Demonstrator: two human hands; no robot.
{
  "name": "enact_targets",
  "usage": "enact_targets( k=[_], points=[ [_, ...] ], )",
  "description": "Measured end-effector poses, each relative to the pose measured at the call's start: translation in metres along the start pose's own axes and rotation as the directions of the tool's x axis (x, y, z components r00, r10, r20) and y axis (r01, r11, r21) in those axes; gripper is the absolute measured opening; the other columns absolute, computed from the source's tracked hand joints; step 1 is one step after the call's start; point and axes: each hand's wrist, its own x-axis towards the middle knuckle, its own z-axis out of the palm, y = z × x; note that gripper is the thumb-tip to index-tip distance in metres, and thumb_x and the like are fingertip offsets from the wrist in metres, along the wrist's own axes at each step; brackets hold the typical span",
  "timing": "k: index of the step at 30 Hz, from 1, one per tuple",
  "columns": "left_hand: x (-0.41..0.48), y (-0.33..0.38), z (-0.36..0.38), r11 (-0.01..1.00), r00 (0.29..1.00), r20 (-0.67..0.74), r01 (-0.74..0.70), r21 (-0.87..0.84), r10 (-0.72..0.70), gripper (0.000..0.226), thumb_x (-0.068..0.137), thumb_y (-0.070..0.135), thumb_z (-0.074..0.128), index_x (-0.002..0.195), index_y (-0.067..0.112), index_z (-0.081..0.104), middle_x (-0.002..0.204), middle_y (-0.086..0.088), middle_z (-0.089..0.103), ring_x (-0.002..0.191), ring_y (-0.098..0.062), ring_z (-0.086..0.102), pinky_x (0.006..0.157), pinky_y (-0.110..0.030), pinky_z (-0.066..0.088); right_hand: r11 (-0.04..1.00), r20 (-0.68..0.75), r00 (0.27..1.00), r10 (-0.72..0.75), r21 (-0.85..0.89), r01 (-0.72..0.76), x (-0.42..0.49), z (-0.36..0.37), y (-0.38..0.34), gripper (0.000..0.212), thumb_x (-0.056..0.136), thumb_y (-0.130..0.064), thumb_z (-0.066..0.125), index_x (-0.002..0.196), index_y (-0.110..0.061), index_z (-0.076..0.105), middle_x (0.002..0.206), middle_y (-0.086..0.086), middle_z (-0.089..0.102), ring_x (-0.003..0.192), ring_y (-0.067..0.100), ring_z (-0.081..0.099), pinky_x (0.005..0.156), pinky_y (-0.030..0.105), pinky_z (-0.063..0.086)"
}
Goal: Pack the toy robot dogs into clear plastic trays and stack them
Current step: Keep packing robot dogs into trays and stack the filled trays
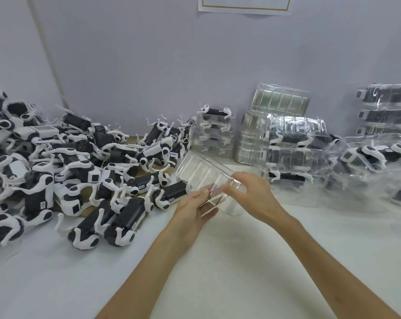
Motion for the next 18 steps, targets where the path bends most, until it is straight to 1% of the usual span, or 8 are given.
enact_targets(
  k=[1,2,4,6,8,10,15,18],
  points=[
    [-0.001,0.0,0.002,0.999,0.999,0.036,-0.008,-0.044,0.009,0.026,0.097,0.021,0.055,0.121,0.012,0.062,0.118,-0.002,0.073,0.103,-0.014,0.071,0.084,-0.029,0.054,0.999,-0.001,1.0,0.002,0.038,-0.002,-0.008,-0.002,0.001,0.022,0.09,-0.046,0.066,0.076,-0.03,0.06,0.08,-0.01,0.058,0.087,0.013,0.052,0.091,0.043,0.039],
    [-0.001,-0.001,0.004,0.997,0.997,0.072,-0.012,-0.079,0.018,0.029,0.092,0.021,0.058,0.119,0.009,0.061,0.118,-0.005,0.073,0.105,-0.015,0.071,0.082,-0.028,0.056,0.996,-0.004,1.0,0.011,0.084,-0.011,-0.016,-0.003,0.002,0.02,0.088,-0.046,0.069,0.081,-0.028,0.064,0.084,-0.009,0.059,0.091,0.013,0.053,0.093,0.042,0.04],
    [-0.002,-0.002,0.007,0.997,0.992,0.124,-0.017,-0.082,0.027,0.033,0.086,0.021,0.061,0.115,0.006,0.062,0.115,-0.008,0.073,0.105,-0.018,0.071,0.08,-0.026,0.058,0.989,-0.019,0.999,0.033,0.146,-0.03,-0.03,-0.006,0.005,0.024,0.086,-0.044,0.072,0.093,-0.022,0.069,0.096,-0.007,0.063,0.102,0.015,0.055,0.099,0.044,0.04],
    [-0.004,-0.005,0.011,0.999,0.993,0.116,-0.023,-0.041,0.028,0.029,0.087,0.02,0.061,0.113,0.007,0.064,0.109,-0.009,0.075,0.098,-0.017,0.073,0.078,-0.025,0.058,0.979,-0.05,0.999,0.017,0.205,-0.006,-0.039,-0.006,0.007,0.019,0.085,-0.042,0.073,0.093,-0.025,0.07,0.102,-0.01,0.065,0.108,0.013,0.055,0.101,0.043,0.04],
    [-0.004,-0.008,0.013,0.999,0.996,0.084,-0.026,-0.021,0.027,0.019,0.091,0.014,0.059,0.107,0.008,0.066,0.1,-0.008,0.077,0.086,-0.014,0.074,0.075,-0.025,0.058,0.968,-0.074,0.997,-0.002,0.249,0.02,-0.043,-0.006,0.009,0.013,0.084,-0.039,0.075,0.09,-0.028,0.071,0.105,-0.013,0.066,0.111,0.011,0.055,0.102,0.042,0.041],
    [-0.004,-0.008,0.013,1.0,0.997,0.072,-0.018,-0.016,0.019,0.016,0.09,0.011,0.059,0.104,0.007,0.065,0.096,-0.01,0.077,0.082,-0.015,0.074,0.074,-0.026,0.059,0.966,-0.082,0.997,-0.009,0.258,0.03,-0.044,-0.005,0.01,0.012,0.084,-0.038,0.075,0.09,-0.028,0.072,0.106,-0.014,0.066,0.113,0.01,0.055,0.103,0.042,0.041],
    [-0.001,-0.005,0.008,1.0,0.998,0.065,0.002,0.011,-0.003,0.028,0.077,0.015,0.067,0.103,0.003,0.065,0.091,-0.013,0.076,0.089,-0.019,0.075,0.078,-0.028,0.06,0.971,-0.112,0.993,-0.034,0.232,0.059,-0.045,-0.002,0.013,0.019,0.083,-0.042,0.074,0.093,-0.026,0.074,0.104,-0.014,0.068,0.111,-0.001,0.05,0.103,0.036,0.037],
    [0.001,-0.004,0.004,0.999,0.998,0.055,0.025,0.024,-0.027,0.021,0.075,0.015,0.07,0.092,0.004,0.072,0.089,-0.014,0.075,0.089,-0.021,0.075,0.08,-0.029,0.06,0.982,-0.117,0.992,-0.057,0.175,0.077,-0.045,0.001,0.014,0.019,0.085,-0.041,0.074,0.095,-0.024,0.073,0.104,-0.013,0.068,0.113,0.002,0.052,0.108,0.038,0.032]
  ],
)
